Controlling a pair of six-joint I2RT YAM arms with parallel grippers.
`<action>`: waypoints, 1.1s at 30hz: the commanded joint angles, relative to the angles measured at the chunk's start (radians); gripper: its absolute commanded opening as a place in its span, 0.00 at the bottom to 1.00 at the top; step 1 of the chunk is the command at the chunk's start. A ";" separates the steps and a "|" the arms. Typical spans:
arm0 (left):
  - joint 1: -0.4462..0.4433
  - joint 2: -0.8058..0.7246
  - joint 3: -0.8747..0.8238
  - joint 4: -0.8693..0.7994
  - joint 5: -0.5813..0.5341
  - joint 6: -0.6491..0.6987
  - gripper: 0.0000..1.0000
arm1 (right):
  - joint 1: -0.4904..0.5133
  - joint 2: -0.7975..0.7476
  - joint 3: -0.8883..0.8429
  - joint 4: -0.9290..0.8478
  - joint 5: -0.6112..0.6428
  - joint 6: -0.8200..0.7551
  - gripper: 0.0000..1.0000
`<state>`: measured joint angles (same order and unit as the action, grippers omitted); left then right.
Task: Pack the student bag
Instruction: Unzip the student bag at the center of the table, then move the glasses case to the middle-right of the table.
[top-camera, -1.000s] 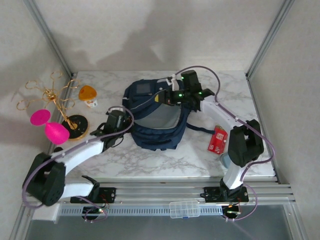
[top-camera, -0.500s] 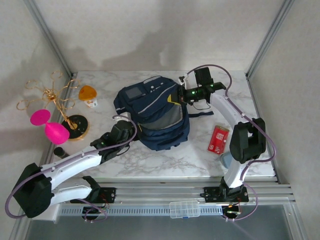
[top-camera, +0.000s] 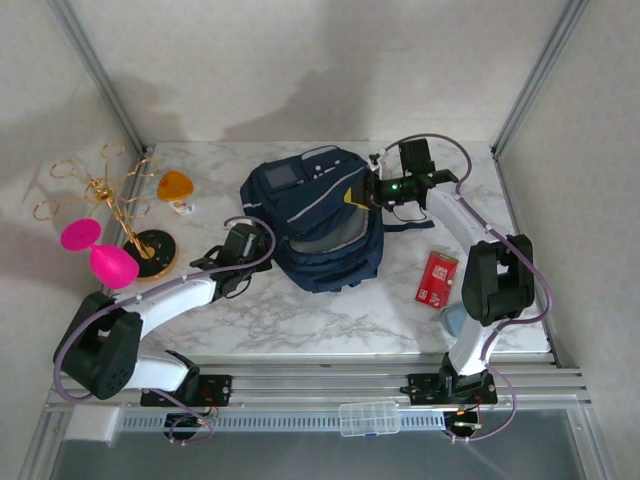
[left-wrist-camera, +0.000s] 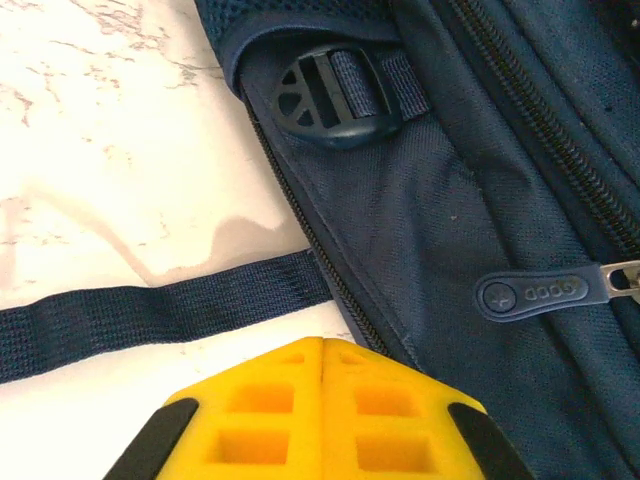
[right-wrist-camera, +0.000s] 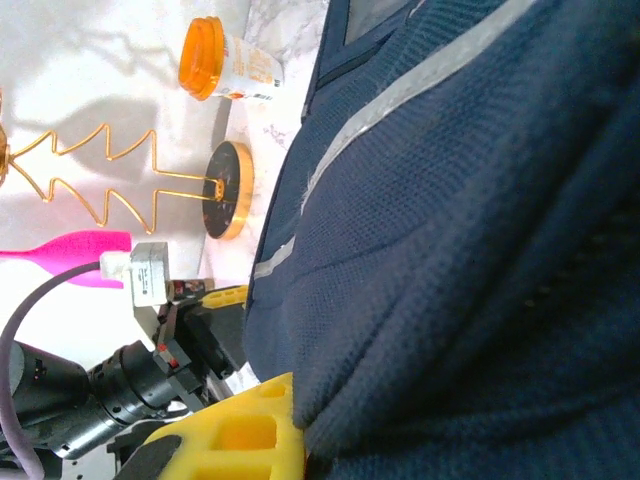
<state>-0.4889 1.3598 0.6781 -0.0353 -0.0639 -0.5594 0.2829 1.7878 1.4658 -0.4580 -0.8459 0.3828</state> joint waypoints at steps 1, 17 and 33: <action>0.005 -0.011 0.045 0.007 0.041 0.021 0.00 | -0.015 -0.034 -0.008 0.132 0.022 0.026 0.00; -0.268 -0.050 0.105 0.065 0.064 -0.111 0.35 | -0.023 -0.312 -0.273 0.074 0.364 0.102 0.77; -0.492 0.142 0.232 0.242 0.140 -0.171 0.46 | -0.344 -0.932 -0.718 -0.242 1.095 0.472 0.99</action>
<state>-0.9573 1.4700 0.8661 0.1493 0.0284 -0.7307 -0.0360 0.9264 0.7799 -0.6128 0.0593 0.7586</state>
